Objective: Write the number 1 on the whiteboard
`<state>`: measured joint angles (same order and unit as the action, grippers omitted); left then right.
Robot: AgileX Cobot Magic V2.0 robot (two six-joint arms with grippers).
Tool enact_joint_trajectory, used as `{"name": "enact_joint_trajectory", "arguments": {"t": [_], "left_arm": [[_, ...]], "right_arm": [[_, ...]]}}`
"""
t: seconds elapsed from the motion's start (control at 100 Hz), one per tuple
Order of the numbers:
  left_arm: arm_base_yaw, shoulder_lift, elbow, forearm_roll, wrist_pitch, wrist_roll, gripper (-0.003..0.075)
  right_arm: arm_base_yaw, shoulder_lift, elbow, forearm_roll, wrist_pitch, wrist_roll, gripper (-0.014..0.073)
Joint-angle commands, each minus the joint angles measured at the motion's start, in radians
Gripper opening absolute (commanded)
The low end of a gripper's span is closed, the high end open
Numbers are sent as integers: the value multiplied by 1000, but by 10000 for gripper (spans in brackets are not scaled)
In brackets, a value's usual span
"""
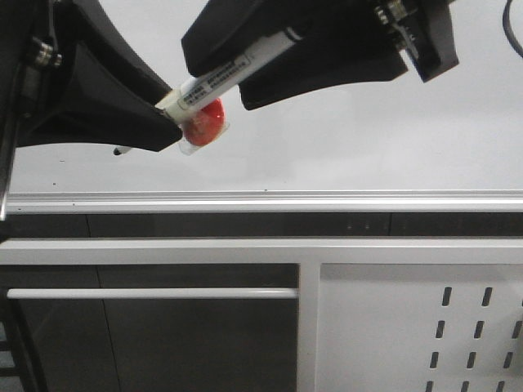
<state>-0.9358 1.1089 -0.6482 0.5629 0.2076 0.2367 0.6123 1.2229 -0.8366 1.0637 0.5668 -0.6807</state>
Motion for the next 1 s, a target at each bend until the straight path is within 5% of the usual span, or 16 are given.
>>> {"name": "enact_joint_trajectory", "arguments": {"t": [0.0, 0.11, 0.36, 0.48, 0.68, 0.99], "left_arm": [[-7, -11, -35, -9, -66, -6, -18], [-7, -11, -35, -9, -69, -6, -18], [-7, -11, -35, -11, -66, -11, -9], [-8, -24, -35, -11, -40, -12, 116], [-8, -91, -35, -58, 9, -56, 521], [-8, -275, -35, -51, 273, -362, 514]], "right_arm": [[0, -18, -35, 37, -15, -12, 150], [0, -18, -35, 40, -20, -12, -81], [0, -18, -35, 38, -18, -43, -71], [0, -18, -35, 33, -25, -57, -71], [0, -22, -35, -40, -50, -57, -71], [0, -111, -30, -179, -163, -57, -71]]}}
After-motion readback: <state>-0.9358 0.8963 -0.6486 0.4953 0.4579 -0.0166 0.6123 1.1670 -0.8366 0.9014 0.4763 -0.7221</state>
